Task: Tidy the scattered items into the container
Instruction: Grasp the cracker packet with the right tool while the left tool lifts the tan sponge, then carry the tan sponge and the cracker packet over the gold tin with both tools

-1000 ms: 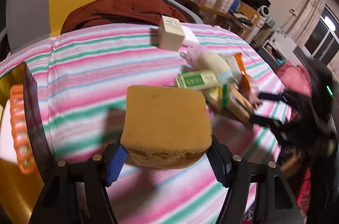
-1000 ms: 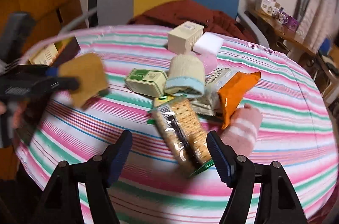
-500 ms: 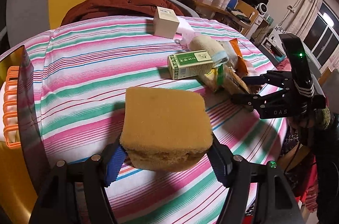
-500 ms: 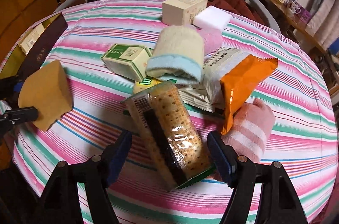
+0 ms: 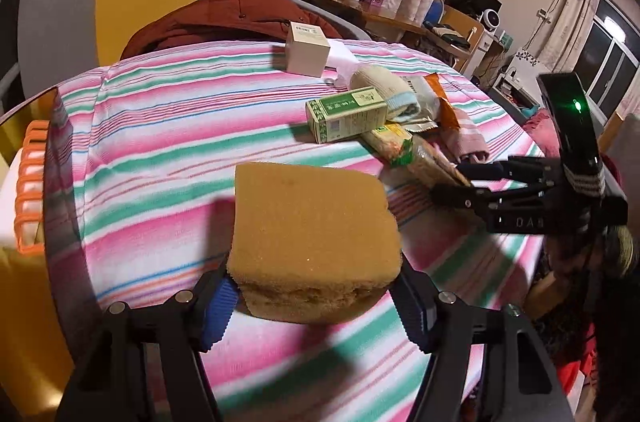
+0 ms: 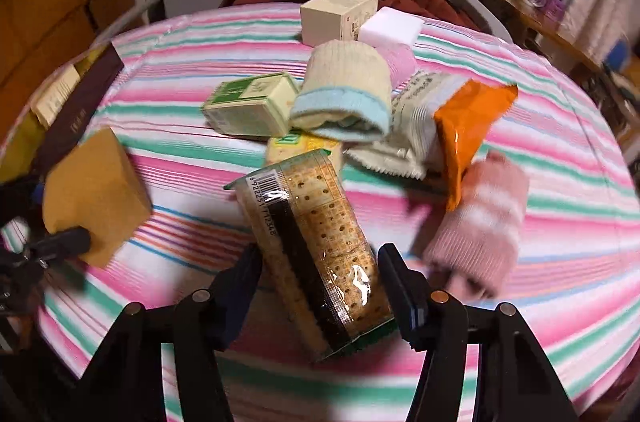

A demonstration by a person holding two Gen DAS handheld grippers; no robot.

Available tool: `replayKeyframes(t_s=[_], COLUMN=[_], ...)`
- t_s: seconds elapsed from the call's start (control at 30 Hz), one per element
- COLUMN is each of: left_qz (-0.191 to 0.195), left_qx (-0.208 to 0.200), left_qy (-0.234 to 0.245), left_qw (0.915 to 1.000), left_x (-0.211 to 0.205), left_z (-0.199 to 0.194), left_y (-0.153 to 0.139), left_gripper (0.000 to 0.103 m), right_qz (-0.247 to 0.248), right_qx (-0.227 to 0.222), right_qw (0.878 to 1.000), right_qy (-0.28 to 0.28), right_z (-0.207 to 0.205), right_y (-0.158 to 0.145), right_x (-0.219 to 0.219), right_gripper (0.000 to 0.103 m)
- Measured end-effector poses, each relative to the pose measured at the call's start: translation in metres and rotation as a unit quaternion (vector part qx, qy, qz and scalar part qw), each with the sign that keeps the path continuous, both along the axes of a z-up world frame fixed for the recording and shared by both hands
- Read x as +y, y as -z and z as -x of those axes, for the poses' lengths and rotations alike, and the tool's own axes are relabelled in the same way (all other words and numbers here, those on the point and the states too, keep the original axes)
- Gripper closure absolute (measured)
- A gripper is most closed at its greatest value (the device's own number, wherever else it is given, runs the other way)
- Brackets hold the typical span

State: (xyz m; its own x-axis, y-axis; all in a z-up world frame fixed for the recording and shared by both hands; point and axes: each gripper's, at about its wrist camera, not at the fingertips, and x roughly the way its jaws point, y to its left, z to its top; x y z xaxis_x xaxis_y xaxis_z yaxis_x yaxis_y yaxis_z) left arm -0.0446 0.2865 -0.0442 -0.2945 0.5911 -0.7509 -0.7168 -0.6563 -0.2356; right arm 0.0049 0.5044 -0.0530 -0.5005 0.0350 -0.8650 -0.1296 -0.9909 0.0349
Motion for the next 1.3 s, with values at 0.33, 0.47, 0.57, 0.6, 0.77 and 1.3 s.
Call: replayKeyframes(t_s=[0.33, 0.47, 0.57, 0.6, 0.77, 1.3], left_qz=[-0.024, -0.043, -0.062, -0.066, -0.097, -0.125], left_qx=[0.015, 0.023, 0.028, 0.032, 0.039, 0.048], left_qy=[0.005, 0.002, -0.006, -0.011, -0.048, -0.220], left_qw=[0.9996, 0.9988, 0.9977, 0.9973, 0.9934, 0.9661], left_x=[-0.037, -0.058, -0.076, -0.082, -0.120, -0.251], left_z=[-0.035, -0.045, -0.050, -0.051, -0.048, -0.006], left_y=[-0.004, -0.010, -0.019, -0.022, -0.037, -0.048], left_gripper=[0.033, 0.033, 0.033, 0.033, 0.033, 0.033], right_qz=[0.025, 0.034, 0.068, 0.084, 0.135, 0.177], right_qx=[0.035, 0.045, 0.059, 0.064, 0.084, 0.118], right_qw=[0.999, 0.998, 0.995, 0.993, 0.986, 0.977], right_qy=[0.034, 0.036, 0.041, 0.043, 0.045, -0.031], right_z=[-0.036, -0.041, -0.043, -0.043, -0.035, 0.025], right_y=[0.003, 0.003, 0.002, 0.002, -0.002, -0.048], right_x=[-0.051, -0.072, -0.081, -0.083, -0.097, -0.198], right_gripper=[0.043, 0.044, 0.044, 0.045, 0.045, 0.045])
